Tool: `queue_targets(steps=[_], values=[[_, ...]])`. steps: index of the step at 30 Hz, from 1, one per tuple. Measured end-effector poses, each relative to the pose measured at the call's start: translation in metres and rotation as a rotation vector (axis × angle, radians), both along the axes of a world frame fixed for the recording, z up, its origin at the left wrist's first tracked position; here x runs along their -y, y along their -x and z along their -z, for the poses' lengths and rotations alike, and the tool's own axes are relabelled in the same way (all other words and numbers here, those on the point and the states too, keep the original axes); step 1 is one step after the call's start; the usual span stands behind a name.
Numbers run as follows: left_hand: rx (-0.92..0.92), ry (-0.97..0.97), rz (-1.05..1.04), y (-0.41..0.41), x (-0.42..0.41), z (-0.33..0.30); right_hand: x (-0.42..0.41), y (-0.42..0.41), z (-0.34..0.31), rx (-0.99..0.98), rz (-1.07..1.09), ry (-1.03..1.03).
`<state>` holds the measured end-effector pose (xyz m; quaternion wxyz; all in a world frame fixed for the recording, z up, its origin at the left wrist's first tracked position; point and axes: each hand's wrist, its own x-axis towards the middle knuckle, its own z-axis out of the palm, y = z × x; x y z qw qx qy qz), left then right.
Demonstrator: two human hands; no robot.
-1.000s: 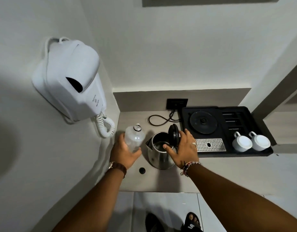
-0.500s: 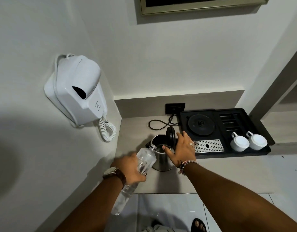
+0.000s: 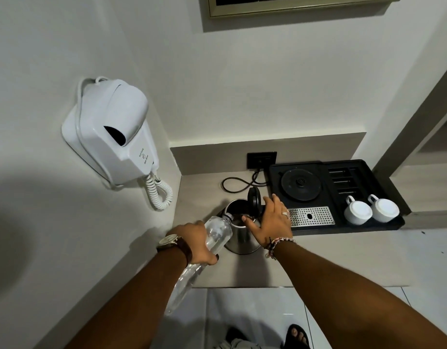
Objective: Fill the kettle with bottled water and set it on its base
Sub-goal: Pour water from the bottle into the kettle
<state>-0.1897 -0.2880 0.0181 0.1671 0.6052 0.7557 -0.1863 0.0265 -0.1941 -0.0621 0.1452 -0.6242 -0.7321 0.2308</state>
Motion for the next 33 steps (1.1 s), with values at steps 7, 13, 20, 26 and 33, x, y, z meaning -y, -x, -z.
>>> queue_targets(steps=[7, 13, 20, 26, 33], values=[[-0.015, 0.011, 0.012, 0.000, -0.004, -0.004, -0.002, -0.001, 0.001, -0.017, -0.018, 0.011], [-0.013, 0.037, 0.005, -0.002, -0.007, -0.009, -0.003, -0.002, 0.002, -0.008, -0.014, 0.000], [-0.023, 0.049, 0.010, -0.002, -0.007, -0.010, -0.003, -0.001, 0.001, -0.001, -0.025, 0.001], [-0.033, 0.047, 0.009, -0.001, -0.008, -0.010, -0.002, -0.002, 0.002, -0.017, -0.021, 0.013], [0.002, 0.000, -0.031, 0.003, -0.008, 0.006, -0.004, -0.003, 0.001, -0.016, -0.025, 0.024]])
